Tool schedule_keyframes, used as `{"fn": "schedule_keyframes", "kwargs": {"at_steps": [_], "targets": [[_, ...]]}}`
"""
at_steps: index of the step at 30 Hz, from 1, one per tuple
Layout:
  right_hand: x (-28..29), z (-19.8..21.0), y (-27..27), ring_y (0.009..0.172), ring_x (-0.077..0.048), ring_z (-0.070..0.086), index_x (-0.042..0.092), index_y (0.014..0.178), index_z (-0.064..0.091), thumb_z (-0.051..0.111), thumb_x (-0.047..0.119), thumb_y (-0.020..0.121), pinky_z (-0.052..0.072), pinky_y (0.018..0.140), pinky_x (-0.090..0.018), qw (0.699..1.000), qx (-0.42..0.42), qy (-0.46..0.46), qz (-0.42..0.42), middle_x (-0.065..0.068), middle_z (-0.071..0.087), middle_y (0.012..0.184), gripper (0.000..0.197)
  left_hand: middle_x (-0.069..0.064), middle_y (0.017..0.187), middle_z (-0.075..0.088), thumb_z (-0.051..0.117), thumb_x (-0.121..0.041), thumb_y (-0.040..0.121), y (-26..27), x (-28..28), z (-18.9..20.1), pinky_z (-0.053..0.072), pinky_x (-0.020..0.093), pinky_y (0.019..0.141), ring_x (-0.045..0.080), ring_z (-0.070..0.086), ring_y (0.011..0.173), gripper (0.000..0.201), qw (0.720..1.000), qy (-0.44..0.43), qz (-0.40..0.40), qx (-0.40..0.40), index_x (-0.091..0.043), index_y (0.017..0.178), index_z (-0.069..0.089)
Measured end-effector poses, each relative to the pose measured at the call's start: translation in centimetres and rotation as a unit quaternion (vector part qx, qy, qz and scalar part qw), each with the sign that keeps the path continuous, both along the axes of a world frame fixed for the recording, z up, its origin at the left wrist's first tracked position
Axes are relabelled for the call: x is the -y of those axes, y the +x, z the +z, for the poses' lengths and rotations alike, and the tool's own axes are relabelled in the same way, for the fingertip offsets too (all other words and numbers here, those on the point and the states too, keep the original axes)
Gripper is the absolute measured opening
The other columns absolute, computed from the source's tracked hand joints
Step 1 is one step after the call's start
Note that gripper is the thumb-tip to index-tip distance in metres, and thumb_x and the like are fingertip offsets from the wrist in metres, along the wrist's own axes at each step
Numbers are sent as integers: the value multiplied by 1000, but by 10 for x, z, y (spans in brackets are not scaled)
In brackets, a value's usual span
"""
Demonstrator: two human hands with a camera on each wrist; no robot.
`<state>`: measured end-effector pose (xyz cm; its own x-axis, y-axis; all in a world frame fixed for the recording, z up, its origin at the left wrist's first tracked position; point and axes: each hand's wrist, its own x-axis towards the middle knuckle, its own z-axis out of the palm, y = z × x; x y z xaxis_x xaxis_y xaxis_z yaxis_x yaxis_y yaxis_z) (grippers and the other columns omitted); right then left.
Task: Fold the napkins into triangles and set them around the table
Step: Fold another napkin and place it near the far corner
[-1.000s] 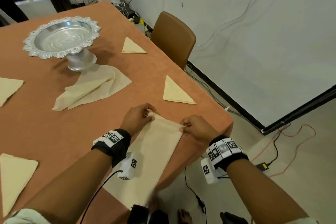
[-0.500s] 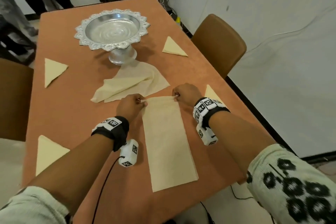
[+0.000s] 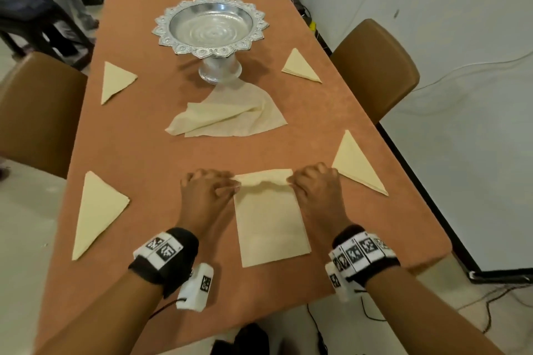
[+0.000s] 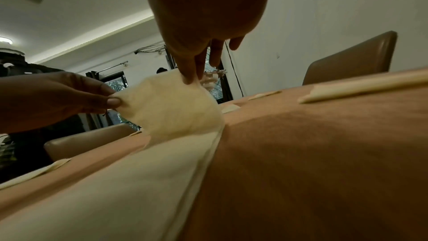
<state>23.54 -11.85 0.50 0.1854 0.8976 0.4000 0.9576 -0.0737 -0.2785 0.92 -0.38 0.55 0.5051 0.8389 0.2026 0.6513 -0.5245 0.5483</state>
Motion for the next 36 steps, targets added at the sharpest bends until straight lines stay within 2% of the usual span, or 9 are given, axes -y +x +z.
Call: {"fn": "schedule_keyframes", "kwargs": {"at_steps": [7, 10, 13, 16, 22, 24, 27, 31, 36], "targets": [[73, -41, -9, 86, -14, 47, 26, 84, 71, 48, 27, 86, 27, 68, -33, 997, 55, 21, 53, 12, 65, 84, 23, -22, 97, 67, 43, -49, 84, -30, 87, -22, 15, 28, 75, 4, 44, 92, 32, 994, 43, -46, -93, -40, 86, 73], [89, -48, -11, 85, -16, 52, 28, 85, 71, 48, 26, 85, 29, 68, -35, 996, 65, -8, 63, 12, 65, 85, 23, -21, 95, 68, 42, -50, 84, -30, 99, -24, 13, 28, 70, 6, 46, 88, 34, 994, 38, -40, -99, -38, 85, 74], [96, -49, -10, 87, -14, 50, 30, 85, 72, 49, 28, 84, 29, 71, -34, 994, 80, -38, 61, 14, 65, 86, 23, -20, 93, 68, 47, -48, 82, -28, 103, -23, 11, 30, 66, 6, 44, 85, 29, 989, 46, -58, -129, -39, 82, 74], [100, -50, -9, 85, -15, 54, 30, 83, 73, 66, 24, 80, 27, 70, -34, 991, 90, -70, 65, 14, 65, 84, 9, -15, 96, 70, 70, -40, 78, -25, 108, -27, 24, 33, 72, 15, 55, 87, 8, 983, 59, -74, -160, -37, 82, 75], [108, -44, -8, 88, -12, 56, 31, 94, 70, 52, 45, 82, 31, 74, -33, 986, 91, -128, 53, 16, 66, 90, 26, -9, 110, 66, 80, -46, 67, -28, 122, -20, 34, 40, 78, 19, 59, 98, 34, 966, 48, -68, -245, -33, 98, 74], [113, -45, -6, 88, -12, 57, 31, 99, 69, 68, 44, 78, 37, 74, -33, 986, 92, -121, 61, 15, 66, 92, 25, -9, 101, 67, 85, -43, 61, -32, 126, -21, 37, 37, 71, 18, 60, 89, 35, 965, 66, -48, -250, -33, 93, 74], [115, -47, -3, 87, -12, 54, 31, 94, 70, 74, 39, 75, 28, 73, -31, 985, 101, -114, 82, 14, 66, 91, 21, -9, 92, 66, 87, -38, 58, -33, 129, -23, 35, 34, 67, 17, 60, 81, 25, 961, 94, -42, -258, -31, 79, 74], [110, -54, -5, 80, -18, 56, 25, 86, 69, 78, 19, 71, 26, 68, -32, 979, 144, -102, 106, 7, 64, 84, 18, -8, 79, 65, 88, -31, 57, -28, 125, -26, 18, 32, 65, 18, 56, 70, 17, 942, 147, -81, -292, -27, 60, 71], [107, -48, -4, 76, -20, 51, 20, 83, 58, 52, 7, 77, 30, 69, -34, 956, 242, -82, 145, 1, 57, 80, 15, -5, 69, 60, 53, -29, 72, -21, 117, -28, 21, 33, 65, 20, 56, 64, 24, 915, 214, -132, -315, -21, 54, 65]]}}
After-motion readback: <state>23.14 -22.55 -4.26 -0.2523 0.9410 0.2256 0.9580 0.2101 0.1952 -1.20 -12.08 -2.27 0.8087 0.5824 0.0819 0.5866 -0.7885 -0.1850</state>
